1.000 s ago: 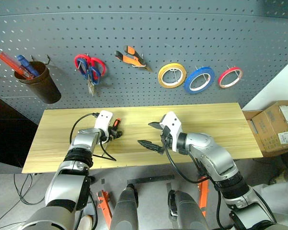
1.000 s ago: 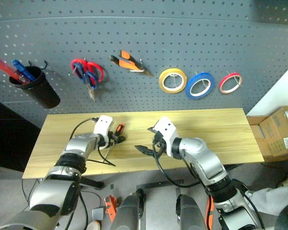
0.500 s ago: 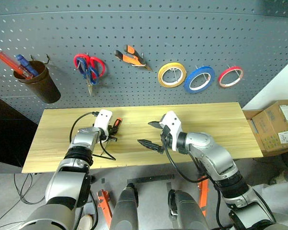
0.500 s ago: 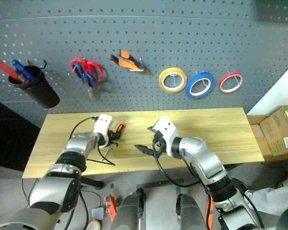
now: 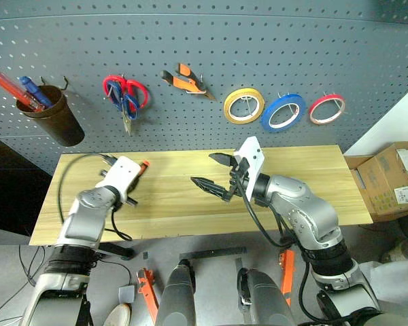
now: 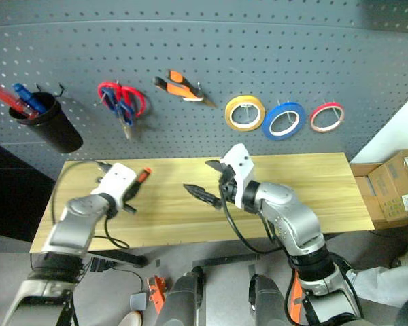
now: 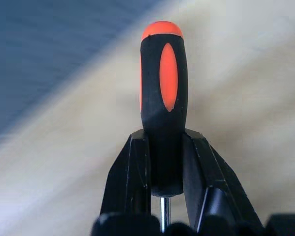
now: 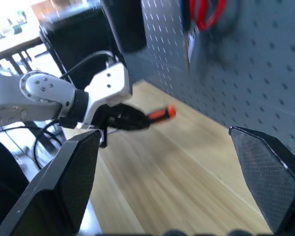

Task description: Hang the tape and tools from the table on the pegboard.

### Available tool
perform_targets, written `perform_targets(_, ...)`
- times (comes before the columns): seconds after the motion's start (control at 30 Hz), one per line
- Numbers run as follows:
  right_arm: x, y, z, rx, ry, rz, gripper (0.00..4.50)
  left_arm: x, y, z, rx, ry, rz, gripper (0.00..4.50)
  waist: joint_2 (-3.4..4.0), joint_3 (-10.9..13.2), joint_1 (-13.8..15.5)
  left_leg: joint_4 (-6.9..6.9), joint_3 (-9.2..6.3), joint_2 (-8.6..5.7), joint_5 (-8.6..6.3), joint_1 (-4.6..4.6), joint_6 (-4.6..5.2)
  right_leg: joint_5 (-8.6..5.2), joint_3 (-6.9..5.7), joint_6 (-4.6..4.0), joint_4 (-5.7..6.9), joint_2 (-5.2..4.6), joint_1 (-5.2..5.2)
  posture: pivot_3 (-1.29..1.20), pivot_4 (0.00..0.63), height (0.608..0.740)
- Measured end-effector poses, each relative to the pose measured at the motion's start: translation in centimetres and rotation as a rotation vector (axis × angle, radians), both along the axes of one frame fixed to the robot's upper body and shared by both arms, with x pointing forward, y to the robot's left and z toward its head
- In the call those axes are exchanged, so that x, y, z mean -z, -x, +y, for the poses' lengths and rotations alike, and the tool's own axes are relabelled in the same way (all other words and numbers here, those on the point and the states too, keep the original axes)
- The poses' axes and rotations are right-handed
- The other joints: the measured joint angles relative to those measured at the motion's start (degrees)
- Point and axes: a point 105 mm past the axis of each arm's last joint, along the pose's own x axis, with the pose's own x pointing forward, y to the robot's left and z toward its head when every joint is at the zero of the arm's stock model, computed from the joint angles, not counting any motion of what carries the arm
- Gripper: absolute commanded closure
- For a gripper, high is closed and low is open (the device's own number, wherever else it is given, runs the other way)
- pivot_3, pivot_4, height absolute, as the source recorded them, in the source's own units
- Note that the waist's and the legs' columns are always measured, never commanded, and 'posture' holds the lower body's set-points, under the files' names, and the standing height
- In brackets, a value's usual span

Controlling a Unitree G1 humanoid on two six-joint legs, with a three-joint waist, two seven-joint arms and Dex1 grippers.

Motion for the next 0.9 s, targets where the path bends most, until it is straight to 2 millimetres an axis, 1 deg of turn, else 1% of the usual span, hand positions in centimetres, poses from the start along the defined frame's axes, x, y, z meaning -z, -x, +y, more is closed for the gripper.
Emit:
perform_targets(0.07,-2.6,0.4,0.9,-0.025,-0.123,0.001,0.00,-4.1,0.4,0.8,-0.066,-0.047,-0.151,3.97,-0.37,-0.28,0.25,0.01,-0.01,0.01,0.04,-0.02,-0.06,0.10,0.00,0.05,-0.02,0.00,-0.01,0.24,0.102,0.740)
perform_targets(0.13,-5.3,0.9,1.5,-0.060,-0.220,-0.021,0.00,-8.1,0.7,0.7,-0.086,-0.075,-0.297,3.97,-0.64,-1.17,0.88,-0.01,0.02,0.00,0.04,-0.01,-0.08,0.21,-0.01,-0.10,-0.10,0.00,0.01,0.25,0.086,0.740)
perform_targets(0.2,-7.1,1.2,1.7,-0.090,-0.286,-0.032,0.00,-11.2,1.1,0.1,-0.083,-0.104,-0.414,3.97,-0.81,-2.48,1.48,-0.07,0.07,-0.01,0.01,-0.01,-0.12,0.25,0.00,-0.16,-0.21,0.00,0.03,0.27,0.050,0.740)
perform_targets(0.3,-8.1,1.4,1.9,-0.118,-0.319,-0.041,0.00,-14.4,1.2,-0.2,-0.103,-0.135,-0.552,3.97,-0.96,-4.26,2.67,-0.09,0.11,-0.03,-0.03,0.00,-0.16,0.26,-0.02,-0.18,-0.24,0.01,0.06,0.28,0.022,0.740)
perform_targets(0.37,-8.1,1.1,2.0,-0.125,-0.326,-0.035,0.00,-16.3,1.1,0.0,-0.121,-0.139,-0.631,3.97,-1.12,-5.15,3.13,-0.08,0.11,-0.03,-0.03,0.03,-0.17,0.26,-0.04,-0.18,-0.24,0.01,0.08,0.28,0.008,0.740)
perform_targets(0.43,-8.1,0.9,2.1,-0.128,-0.329,-0.035,0.00,-17.9,0.6,0.3,-0.140,-0.118,-0.690,3.97,-1.17,-5.79,3.65,-0.07,0.12,-0.02,-0.03,0.05,-0.19,0.37,-0.06,-0.22,-0.25,0.03,0.10,0.29,0.000,0.740)
perform_targets(0.5,-8.0,0.7,2.2,-0.132,-0.330,-0.033,0.00,-18.8,0.3,0.9,-0.163,-0.085,-0.722,3.97,-1.22,-6.52,4.24,-0.06,0.16,-0.02,-0.10,0.07,-0.30,0.48,-0.04,-0.19,-0.30,0.03,0.11,0.30,0.000,0.740)
perform_targets(0.57,-8.1,0.4,2.1,-0.127,-0.330,-0.046,0.00,-19.6,-1.4,1.2,-0.172,0.036,-0.737,3.97,-1.20,-7.16,4.88,-0.03,0.16,0.01,-0.18,0.14,-0.43,0.54,-0.07,-0.09,-0.32,0.08,0.17,0.29,0.000,0.740)
perform_targets(0.67,-8.1,0.4,2.5,-0.133,-0.333,-0.055,0.00,-20.1,-4.1,1.7,-0.165,0.224,-0.725,3.97,-1.31,-7.75,5.94,0.02,0.11,0.15,-0.14,0.15,-0.49,0.65,-0.07,-0.04,-0.34,0.27,0.17,0.28,0.000,0.740)
perform_targets(0.77,-8.1,0.4,2.7,-0.130,-0.334,-0.070,0.00,-20.4,-5.9,1.6,-0.130,0.336,-0.716,3.97,-1.43,-8.17,6.26,0.09,0.16,0.18,-0.10,0.15,-0.52,0.84,-0.03,-0.27,-0.35,0.30,0.21,0.26,0.000,0.740)
perform_targets(0.9,-8.2,0.1,2.4,-0.104,-0.331,-0.092,0.00,-19.7,-7.5,1.5,-0.107,0.430,-0.683,3.97,-1.60,-8.41,6.29,0.11,0.17,0.20,-0.08,0.14,-0.54,0.88,-0.01,-0.32,-0.32,0.31,0.19,0.23,0.000,0.740)
